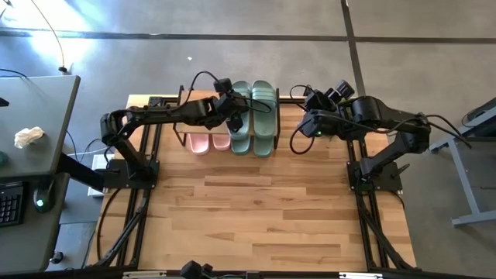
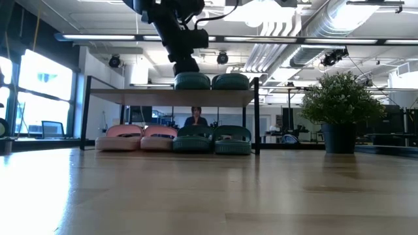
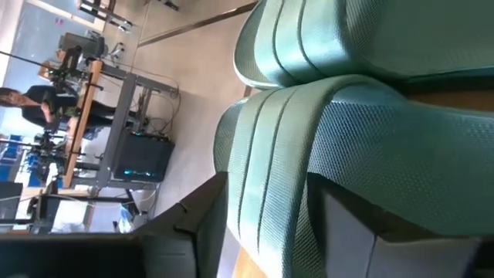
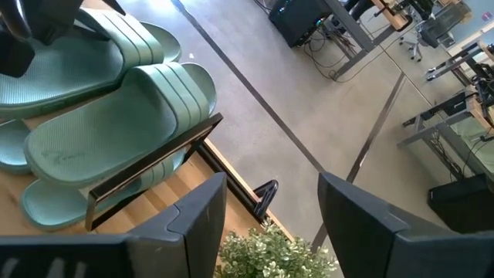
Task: Pick and place slides into the shelf
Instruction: Adjust the left blue slipper on the top shelf, then return to Home Position
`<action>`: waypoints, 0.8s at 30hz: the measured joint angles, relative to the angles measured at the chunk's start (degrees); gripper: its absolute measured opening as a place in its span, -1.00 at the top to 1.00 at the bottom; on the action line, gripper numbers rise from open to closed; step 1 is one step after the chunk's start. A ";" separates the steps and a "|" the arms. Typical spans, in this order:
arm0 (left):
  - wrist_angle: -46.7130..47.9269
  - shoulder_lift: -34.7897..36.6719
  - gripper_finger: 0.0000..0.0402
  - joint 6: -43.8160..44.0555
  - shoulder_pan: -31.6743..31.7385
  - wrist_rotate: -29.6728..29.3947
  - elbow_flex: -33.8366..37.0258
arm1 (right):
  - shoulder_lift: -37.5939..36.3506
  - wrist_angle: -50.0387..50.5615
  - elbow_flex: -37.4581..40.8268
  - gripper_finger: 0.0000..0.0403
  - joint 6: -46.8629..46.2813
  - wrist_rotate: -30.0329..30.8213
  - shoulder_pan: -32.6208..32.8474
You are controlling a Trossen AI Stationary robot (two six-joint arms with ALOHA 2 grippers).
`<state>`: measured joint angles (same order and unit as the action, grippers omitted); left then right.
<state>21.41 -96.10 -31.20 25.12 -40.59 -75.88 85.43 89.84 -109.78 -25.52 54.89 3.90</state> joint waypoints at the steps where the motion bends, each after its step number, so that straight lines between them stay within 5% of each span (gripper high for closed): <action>1: -0.02 0.07 0.18 -0.02 -0.02 0.32 0.00 | 0.00 0.00 0.00 0.02 0.00 0.00 0.00; 16: 13.10 0.42 0.01 4.16 -0.02 4.53 -6.56 | 0.00 -0.02 0.00 0.02 -0.01 -0.04 0.00; 24: 19.79 0.43 0.02 7.20 -0.02 14.47 -12.44 | 0.00 0.03 0.00 0.02 -0.11 -2.07 0.00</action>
<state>41.20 -95.67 -24.00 25.10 -26.12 -88.31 85.43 89.88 -109.78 -25.63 52.83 3.90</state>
